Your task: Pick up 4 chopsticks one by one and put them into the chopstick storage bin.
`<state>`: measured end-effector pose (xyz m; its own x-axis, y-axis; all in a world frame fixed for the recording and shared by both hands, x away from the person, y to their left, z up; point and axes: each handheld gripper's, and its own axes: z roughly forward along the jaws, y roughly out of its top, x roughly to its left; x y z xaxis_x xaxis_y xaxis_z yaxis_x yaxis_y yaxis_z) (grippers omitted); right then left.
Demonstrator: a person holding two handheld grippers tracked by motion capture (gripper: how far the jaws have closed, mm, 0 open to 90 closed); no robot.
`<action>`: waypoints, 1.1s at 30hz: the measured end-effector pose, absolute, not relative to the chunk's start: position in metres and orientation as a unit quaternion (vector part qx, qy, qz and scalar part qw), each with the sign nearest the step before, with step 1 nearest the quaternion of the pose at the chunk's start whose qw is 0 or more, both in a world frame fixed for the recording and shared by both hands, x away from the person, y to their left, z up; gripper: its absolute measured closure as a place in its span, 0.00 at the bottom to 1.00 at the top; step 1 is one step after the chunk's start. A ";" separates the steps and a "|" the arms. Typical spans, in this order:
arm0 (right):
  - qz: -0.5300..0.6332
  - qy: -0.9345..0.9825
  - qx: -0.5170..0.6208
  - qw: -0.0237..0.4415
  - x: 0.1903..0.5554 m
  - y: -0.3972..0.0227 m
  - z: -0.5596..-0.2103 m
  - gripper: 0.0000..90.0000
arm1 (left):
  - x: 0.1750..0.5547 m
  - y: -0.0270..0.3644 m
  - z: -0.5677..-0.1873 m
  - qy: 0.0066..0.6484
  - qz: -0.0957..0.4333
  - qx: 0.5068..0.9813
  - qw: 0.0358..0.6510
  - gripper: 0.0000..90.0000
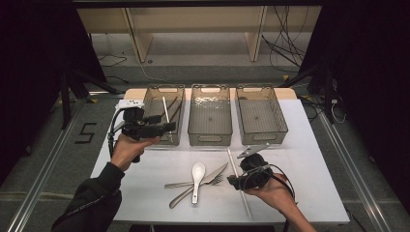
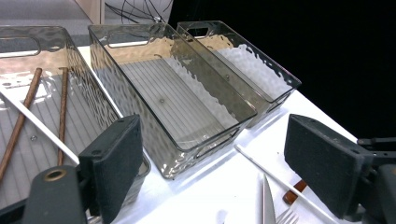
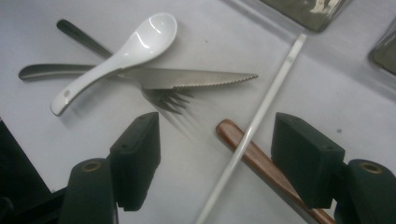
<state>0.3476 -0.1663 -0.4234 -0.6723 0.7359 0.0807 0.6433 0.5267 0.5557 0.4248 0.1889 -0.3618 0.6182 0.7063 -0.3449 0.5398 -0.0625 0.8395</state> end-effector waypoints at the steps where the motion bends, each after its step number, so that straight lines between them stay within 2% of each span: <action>1: 0.277 0.871 0.397 0.081 0.348 -0.167 -0.425 0.39 | 0.422 0.190 -0.364 0.428 0.081 0.726 0.533 0.21; 16: 0.226 0.878 0.418 0.062 0.354 -0.173 -0.441 0.50 | 0.387 0.187 -0.393 0.411 0.082 0.740 0.525 0.19; 33: 0.190 0.885 0.424 0.034 0.358 -0.170 -0.455 0.62 | 0.373 0.192 -0.404 0.414 0.087 0.745 0.516 0.18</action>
<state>0.3582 -0.1696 -0.4548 -0.6384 0.7632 0.0997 0.7371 0.5690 0.3647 0.3727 0.1925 -0.4039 0.6426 0.7063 -0.2971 0.5261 -0.1248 0.8412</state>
